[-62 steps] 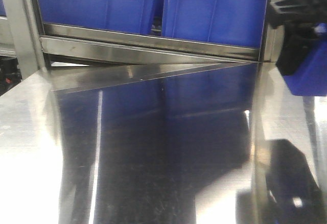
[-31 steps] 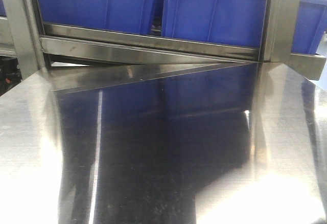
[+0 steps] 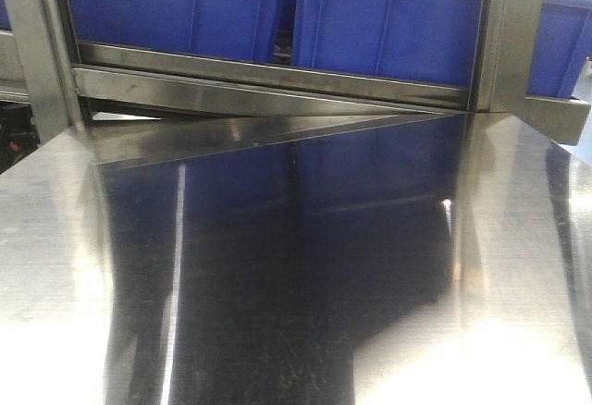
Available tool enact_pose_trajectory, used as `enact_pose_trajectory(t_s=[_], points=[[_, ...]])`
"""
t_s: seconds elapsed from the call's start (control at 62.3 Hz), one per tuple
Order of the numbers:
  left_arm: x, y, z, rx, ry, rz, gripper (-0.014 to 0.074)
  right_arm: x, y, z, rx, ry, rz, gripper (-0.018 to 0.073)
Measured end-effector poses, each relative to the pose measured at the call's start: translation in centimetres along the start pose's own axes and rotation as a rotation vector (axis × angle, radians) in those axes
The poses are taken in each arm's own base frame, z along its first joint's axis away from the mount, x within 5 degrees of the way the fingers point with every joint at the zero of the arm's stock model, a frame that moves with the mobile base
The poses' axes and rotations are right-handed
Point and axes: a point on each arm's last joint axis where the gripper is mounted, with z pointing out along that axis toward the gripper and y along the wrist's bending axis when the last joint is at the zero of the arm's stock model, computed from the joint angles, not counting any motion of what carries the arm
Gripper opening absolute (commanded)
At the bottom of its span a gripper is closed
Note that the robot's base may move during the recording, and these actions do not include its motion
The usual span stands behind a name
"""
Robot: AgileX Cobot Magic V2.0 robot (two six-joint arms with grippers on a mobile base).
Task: Pick and sort blue part to right shelf
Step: 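Retract both arms holding the blue parts away from the table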
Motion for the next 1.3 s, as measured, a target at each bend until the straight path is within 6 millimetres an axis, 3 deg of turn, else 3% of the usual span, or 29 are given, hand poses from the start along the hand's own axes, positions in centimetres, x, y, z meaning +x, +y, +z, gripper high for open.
enact_pose_trajectory(t_s=[1.3], points=[[0.0, 0.0, 0.0, 0.0, 0.0, 0.0, 0.0323, -0.29, 0.05, -0.24, -0.011, -0.041, -0.003, 0.0155]])
